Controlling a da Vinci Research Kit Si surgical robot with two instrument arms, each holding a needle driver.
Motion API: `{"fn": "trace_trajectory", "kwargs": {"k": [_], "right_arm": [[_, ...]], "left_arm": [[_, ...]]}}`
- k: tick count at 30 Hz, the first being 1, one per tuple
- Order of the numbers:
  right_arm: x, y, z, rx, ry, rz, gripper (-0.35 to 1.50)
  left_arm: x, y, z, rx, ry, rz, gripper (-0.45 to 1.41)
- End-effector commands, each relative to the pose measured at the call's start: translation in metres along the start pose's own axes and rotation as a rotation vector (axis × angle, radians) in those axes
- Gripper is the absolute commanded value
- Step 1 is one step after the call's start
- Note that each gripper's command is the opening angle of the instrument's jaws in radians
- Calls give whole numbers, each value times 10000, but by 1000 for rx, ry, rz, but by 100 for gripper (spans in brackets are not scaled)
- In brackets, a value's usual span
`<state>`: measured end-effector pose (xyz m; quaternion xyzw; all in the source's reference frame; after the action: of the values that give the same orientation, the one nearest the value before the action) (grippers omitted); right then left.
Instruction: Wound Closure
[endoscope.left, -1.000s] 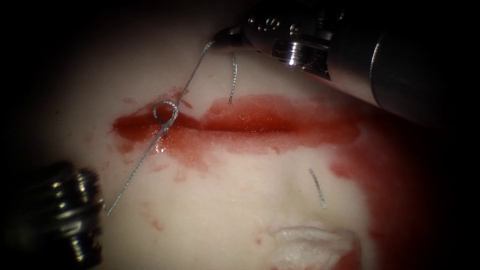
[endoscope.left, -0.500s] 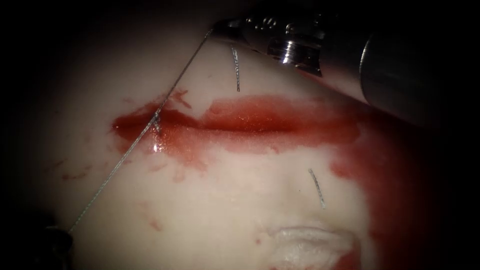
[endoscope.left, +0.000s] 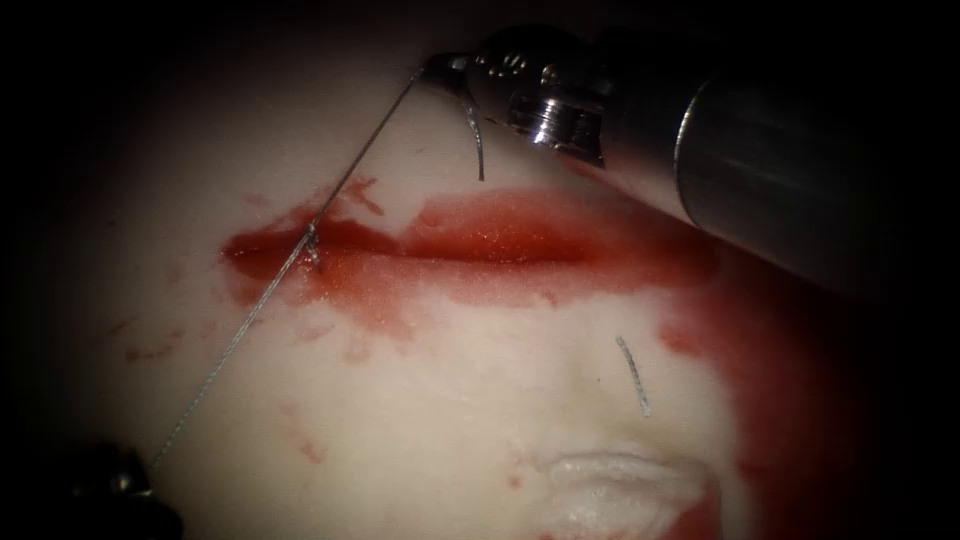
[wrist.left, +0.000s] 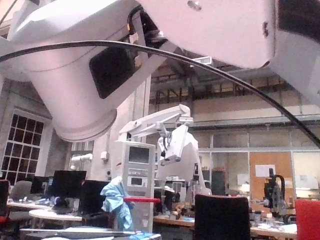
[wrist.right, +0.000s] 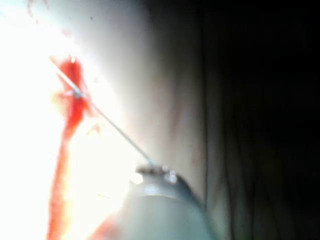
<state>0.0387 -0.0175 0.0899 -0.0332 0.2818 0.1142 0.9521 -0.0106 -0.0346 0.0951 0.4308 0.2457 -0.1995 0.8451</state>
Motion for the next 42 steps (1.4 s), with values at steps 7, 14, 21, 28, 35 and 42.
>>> {"fn": "trace_trajectory", "kwargs": {"k": [7,14,21,28,35,42], "right_arm": [[3,13,5,-3,-3,1,-35],[3,14,3,8,0,8,-35],[14,8,-9,47,27,43,-35],[16,-2,-23,41,95,99,102],[34,28,-68,46,286,357,120],[58,29,-79,145,305,480,124]], "left_arm": [[-2,0,-8,23,-11,0,-45],[-3,3,-13,42,-18,-2,-45],[-17,19,-55,63,-187,-43,-45],[-21,56,-98,-27,-339,-24,-45],[-19,61,-144,-68,-505,6,-45],[-11,66,-187,-139,-695,100,-45]]}}
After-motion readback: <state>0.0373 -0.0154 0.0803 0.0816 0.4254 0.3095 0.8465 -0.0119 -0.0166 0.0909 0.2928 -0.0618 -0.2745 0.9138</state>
